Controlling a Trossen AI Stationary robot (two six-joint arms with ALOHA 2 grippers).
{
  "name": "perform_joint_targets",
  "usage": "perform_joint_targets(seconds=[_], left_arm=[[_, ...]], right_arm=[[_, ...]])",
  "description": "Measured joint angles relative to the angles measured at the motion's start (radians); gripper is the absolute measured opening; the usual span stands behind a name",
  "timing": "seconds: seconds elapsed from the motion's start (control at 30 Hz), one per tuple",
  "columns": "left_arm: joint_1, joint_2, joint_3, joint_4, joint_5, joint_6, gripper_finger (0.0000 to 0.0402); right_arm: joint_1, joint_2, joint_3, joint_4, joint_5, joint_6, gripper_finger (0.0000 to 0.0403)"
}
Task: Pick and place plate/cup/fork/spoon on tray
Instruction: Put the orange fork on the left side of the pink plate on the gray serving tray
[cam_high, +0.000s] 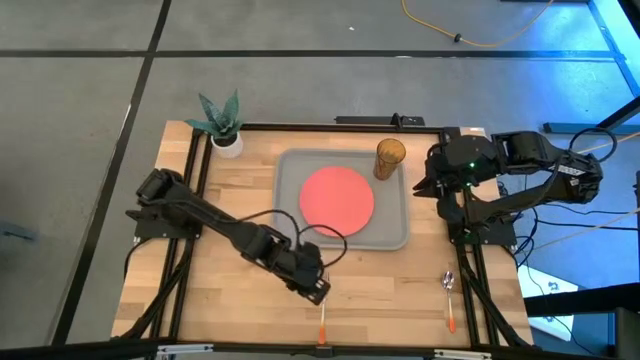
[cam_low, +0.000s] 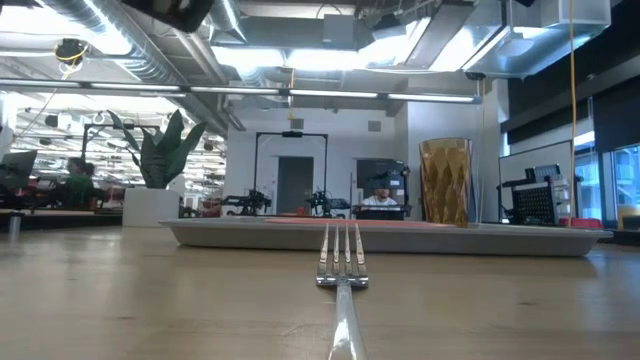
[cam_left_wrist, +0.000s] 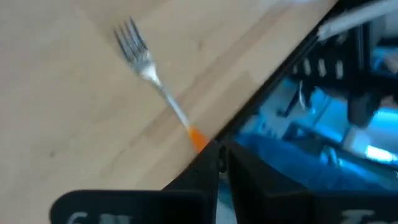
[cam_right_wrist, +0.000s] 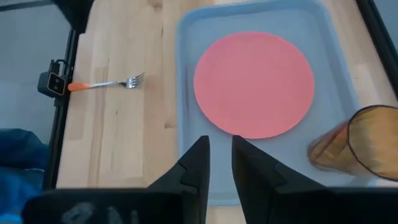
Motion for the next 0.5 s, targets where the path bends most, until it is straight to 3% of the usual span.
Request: perform_joint_targets(seconds=[0.13,0.27,0.37,0.5], left_arm=[[0.006,0.068,-0.001,0.030,0.124,-0.056,0.0047],[0.003,0.130,-0.001,0.073,0.163,-0.110,0.0061],[0.001,0.166,0.000,0.103,0.152,-0.130,0.0064],[-0.017,0.200,-0.002,0.146,0.057,-0.157,0.0061]], right_arm=[[0.000,0.000,0.000,0.000,0.000,-0.029,0.0068],[0.000,0.000,0.000,0.000,0.000,-0.054,0.0068],[0.000,0.001,0.000,-0.001,0.000,-0.060,0.0068],[0.000,0.001,0.000,0.000,0.000,-0.080,0.0068]])
